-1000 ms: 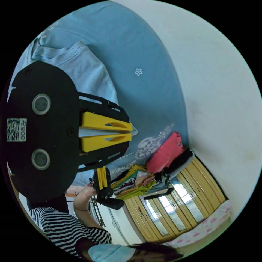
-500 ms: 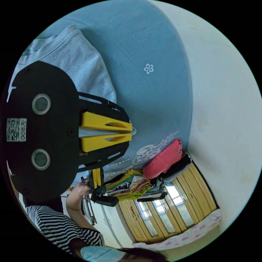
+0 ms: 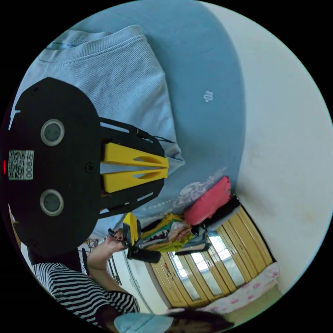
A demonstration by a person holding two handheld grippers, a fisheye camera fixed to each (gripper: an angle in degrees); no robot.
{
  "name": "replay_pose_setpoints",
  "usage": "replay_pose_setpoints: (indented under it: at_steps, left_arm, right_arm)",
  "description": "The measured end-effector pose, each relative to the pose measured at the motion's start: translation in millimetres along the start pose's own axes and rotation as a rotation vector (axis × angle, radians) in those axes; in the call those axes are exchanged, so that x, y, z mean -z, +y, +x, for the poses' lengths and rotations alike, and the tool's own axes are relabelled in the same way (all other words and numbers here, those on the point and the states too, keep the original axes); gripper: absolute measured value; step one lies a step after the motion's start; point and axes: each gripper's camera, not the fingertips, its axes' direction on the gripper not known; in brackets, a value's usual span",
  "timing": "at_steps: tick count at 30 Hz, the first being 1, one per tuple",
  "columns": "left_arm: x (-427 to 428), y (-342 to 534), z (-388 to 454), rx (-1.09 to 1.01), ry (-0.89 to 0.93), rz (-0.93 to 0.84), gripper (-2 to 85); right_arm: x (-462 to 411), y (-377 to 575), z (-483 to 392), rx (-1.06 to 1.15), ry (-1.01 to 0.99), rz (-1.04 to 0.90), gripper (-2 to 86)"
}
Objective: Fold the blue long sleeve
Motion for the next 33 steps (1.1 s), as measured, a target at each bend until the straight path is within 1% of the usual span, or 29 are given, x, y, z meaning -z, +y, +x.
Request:
replay_pose_setpoints:
  at_steps: [2, 4, 6, 8, 11, 13, 14, 16, 18, 20, 22, 23, 24, 25, 26, 28, 31, 33]
  left_arm:
    - [-18, 8, -8, 0.007, -0.070, -0.082, 0.4]
    - [-21, 15, -18, 0.045, -0.018, -0.048, 0.3]
    - [-15, 29, -21, 0.039, -0.031, 0.015, 0.2]
    - [-11, 43, -25, 0.022, -0.019, 0.045, 0.2]
    - [-16, 69, -40, 0.054, -0.039, 0.027, 0.2]
    - [-29, 82, -52, 0.084, -0.080, -0.032, 0.2]
    - [-32, 89, -56, 0.060, -0.088, -0.030, 0.2]
    - [-35, 101, -64, 0.068, -0.091, -0.045, 0.2]
    - [-31, 126, -68, 0.047, -0.116, 0.007, 0.2]
    - [-31, 146, -70, 0.012, -0.075, 0.042, 0.2]
    - [-41, 163, -77, 0.006, -0.062, 0.014, 0.2]
    - [-53, 175, -85, 0.019, -0.084, -0.045, 0.2]
    - [-65, 188, -93, 0.004, -0.112, -0.110, 0.2]
    - [-64, 197, -96, 0.005, -0.111, -0.075, 0.2]
    - [-62, 213, -105, 0.079, -0.079, -0.061, 0.2]
    - [-52, 245, -109, 0.068, -0.049, 0.001, 0.2]
    - [-34, 319, -113, 0.091, -0.012, 0.088, 0.2]
    - [-21, 390, -119, 0.157, -0.017, 0.130, 0.2]
  right_arm:
    - [-28, -6, -6, 0.035, 0.158, -0.157, 0.1]
    - [-23, -9, -10, 0.037, 0.123, -0.124, 0.1]
    - [-16, -9, -18, 0.066, 0.148, -0.101, 0.0]
    - [-14, -4, -29, 0.100, 0.158, -0.118, 0.0]
    - [-22, -2, -29, 0.078, 0.199, -0.172, 0.0]
    - [-21, -6, -26, 0.041, 0.152, -0.140, 0.0]
    - [-20, -10, -24, -0.001, 0.103, -0.143, 0.0]
    - [-18, -13, -29, -0.029, 0.085, -0.130, 0.0]
    - [-14, -15, -44, -0.008, 0.086, -0.119, 0.0]
    - [-12, -22, -66, 0.038, 0.086, -0.088, 0.0]
    - [-21, -31, -76, 0.053, 0.136, -0.098, 0.0]
    - [-31, -37, -78, 0.042, 0.171, -0.127, 0.0]
    - [-36, -40, -77, 0.032, 0.156, -0.155, 0.0]
    - [-37, -46, -78, -0.011, 0.090, -0.151, 0.0]
    - [-36, -50, -84, -0.025, 0.077, -0.155, 0.0]
    - [-36, -54, -98, -0.029, 0.105, -0.155, 0.0]
    - [-39, -72, -134, 0.047, 0.124, -0.151, 0.0]
    - [-47, -95, -154, 0.100, 0.160, -0.151, 0.0]
